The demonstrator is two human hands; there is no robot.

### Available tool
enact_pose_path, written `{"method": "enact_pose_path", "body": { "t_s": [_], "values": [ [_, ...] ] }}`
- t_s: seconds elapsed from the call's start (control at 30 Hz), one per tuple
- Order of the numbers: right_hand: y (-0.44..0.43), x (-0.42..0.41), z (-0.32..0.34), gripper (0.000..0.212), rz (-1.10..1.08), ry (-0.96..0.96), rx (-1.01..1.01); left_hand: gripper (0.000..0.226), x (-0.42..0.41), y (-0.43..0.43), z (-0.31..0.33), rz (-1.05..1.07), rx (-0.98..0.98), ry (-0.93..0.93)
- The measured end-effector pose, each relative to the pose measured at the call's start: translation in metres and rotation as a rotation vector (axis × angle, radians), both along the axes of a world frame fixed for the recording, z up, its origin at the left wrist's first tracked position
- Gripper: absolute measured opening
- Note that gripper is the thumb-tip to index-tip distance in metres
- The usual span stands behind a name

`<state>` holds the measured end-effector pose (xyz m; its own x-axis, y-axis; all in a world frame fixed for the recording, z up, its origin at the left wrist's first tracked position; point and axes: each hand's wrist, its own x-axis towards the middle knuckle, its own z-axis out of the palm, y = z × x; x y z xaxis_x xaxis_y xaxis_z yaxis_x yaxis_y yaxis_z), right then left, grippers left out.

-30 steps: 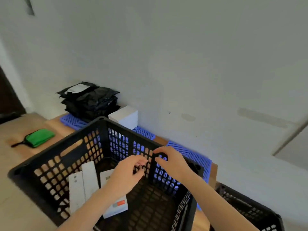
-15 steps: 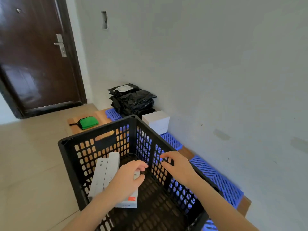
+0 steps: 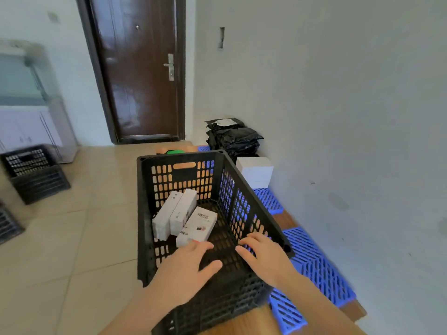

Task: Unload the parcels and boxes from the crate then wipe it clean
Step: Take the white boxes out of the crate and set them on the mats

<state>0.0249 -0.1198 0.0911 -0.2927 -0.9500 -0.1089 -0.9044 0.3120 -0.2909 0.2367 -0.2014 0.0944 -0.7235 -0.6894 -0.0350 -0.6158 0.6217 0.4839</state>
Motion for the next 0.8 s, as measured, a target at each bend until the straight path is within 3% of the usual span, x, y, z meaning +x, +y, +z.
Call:
{"method": "enact_pose_path", "body": {
  "t_s": [0.2,0.33,0.5,0.8],
  "values": [
    [0.001,0.011,-0.011,0.052,0.004,0.196,0.019,0.098,0.018,0.016,-0.028,0.142,-0.2,-0.204],
    [-0.002,0.011,-0.013,0.053,-0.02,0.233,0.011,0.09,0.013,0.009,-0.037,0.164,-0.187,-0.202],
    [-0.017,0.017,-0.015,0.057,-0.04,0.228,-0.024,0.102,0.017,-0.009,-0.038,0.208,-0.217,-0.194],
    [-0.06,0.019,-0.018,0.059,-0.058,0.232,-0.047,0.099,0.016,-0.053,-0.034,0.213,-0.239,-0.182]
  ]
}}
